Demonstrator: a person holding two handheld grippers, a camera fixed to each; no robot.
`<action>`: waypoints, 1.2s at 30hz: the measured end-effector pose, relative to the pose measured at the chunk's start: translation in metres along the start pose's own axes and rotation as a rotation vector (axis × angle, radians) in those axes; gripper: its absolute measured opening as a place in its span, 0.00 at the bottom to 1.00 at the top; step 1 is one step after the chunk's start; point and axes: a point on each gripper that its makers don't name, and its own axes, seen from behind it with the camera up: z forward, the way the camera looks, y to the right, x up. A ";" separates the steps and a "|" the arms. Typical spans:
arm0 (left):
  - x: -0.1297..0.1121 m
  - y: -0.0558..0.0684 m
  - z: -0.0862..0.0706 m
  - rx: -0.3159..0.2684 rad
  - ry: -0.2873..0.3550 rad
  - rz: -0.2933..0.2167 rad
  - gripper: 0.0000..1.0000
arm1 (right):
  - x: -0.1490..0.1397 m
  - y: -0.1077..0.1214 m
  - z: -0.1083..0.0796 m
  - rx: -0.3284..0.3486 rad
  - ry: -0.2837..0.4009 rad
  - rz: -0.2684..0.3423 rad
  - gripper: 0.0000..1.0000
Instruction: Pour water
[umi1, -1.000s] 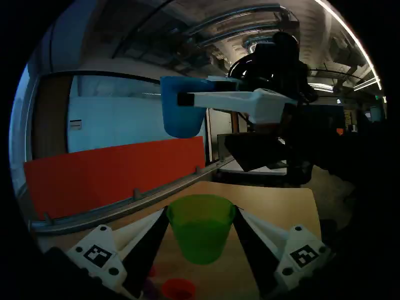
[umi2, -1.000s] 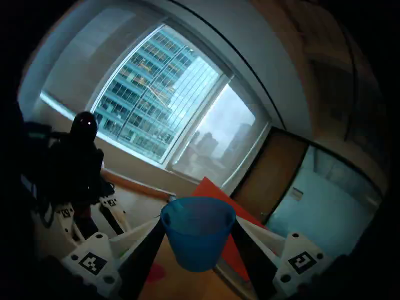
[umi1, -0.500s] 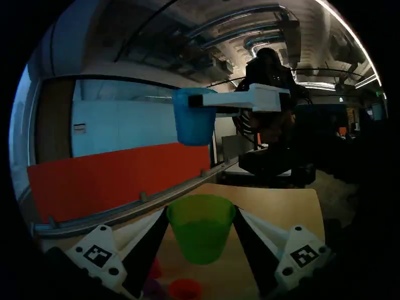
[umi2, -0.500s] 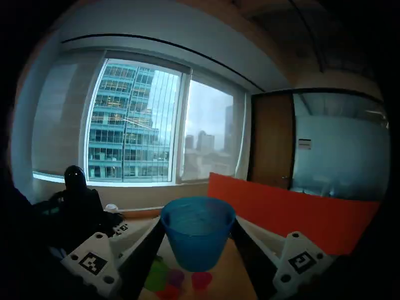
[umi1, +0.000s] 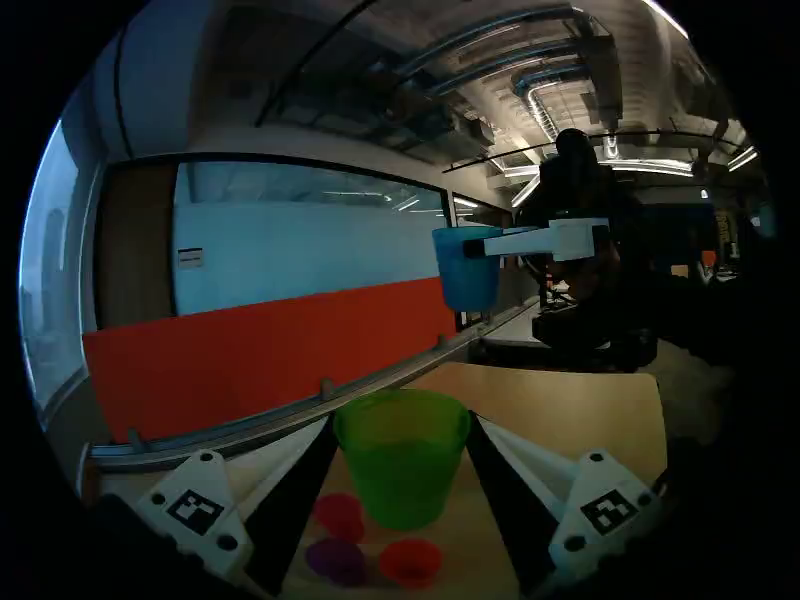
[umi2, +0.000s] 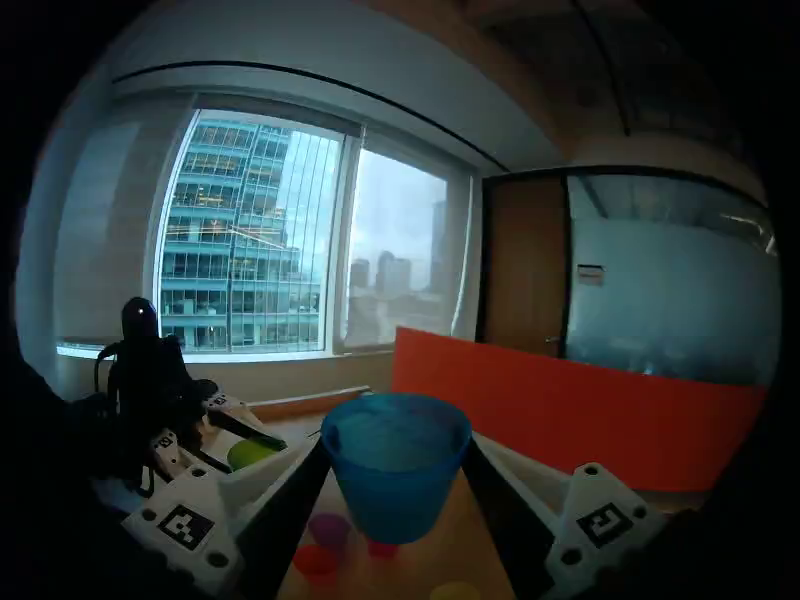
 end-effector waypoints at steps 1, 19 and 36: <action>-0.001 -0.002 -0.002 0.006 -0.002 0.000 0.88 | -0.001 0.003 -0.002 -0.006 0.000 0.001 0.90; -0.009 -0.030 -0.032 0.075 -0.028 0.001 0.88 | -0.017 0.043 -0.035 -0.104 -0.011 -0.001 0.91; -0.048 -0.033 -0.042 0.084 -0.131 0.002 0.88 | -0.061 0.036 -0.038 -0.075 -0.110 -0.036 0.92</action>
